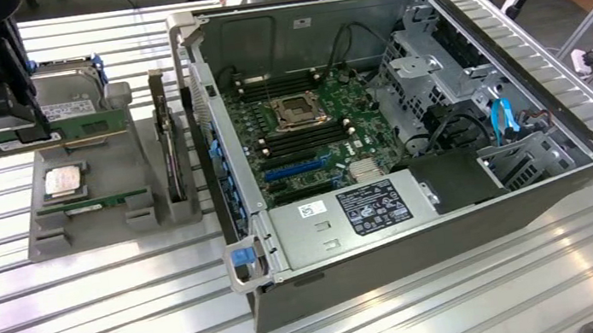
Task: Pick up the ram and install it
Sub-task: 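Pick up the ram and move it above insertion slot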
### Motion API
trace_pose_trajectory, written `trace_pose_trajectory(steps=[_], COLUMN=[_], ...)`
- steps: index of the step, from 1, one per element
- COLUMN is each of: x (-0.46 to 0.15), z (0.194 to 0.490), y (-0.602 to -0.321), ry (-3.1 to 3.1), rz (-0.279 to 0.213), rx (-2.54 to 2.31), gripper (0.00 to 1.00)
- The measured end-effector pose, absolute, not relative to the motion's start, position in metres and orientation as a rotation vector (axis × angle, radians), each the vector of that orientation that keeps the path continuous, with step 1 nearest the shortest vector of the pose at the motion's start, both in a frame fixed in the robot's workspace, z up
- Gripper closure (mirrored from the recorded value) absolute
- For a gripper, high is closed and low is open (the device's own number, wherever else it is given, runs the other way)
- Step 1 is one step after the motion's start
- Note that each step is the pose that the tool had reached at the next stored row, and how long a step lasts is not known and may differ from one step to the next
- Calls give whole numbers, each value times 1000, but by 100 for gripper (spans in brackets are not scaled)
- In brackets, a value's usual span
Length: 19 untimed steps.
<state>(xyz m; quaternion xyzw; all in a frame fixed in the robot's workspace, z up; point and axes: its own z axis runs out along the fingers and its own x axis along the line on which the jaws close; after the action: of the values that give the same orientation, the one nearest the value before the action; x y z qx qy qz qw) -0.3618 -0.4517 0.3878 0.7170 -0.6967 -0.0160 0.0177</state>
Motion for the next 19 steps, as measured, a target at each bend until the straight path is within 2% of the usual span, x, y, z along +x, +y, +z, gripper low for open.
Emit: trace_pose_trajectory(steps=[19], x=[-331], z=[388], y=[-452], ry=[-2165], rz=[-50], rx=[2227], gripper=[87])
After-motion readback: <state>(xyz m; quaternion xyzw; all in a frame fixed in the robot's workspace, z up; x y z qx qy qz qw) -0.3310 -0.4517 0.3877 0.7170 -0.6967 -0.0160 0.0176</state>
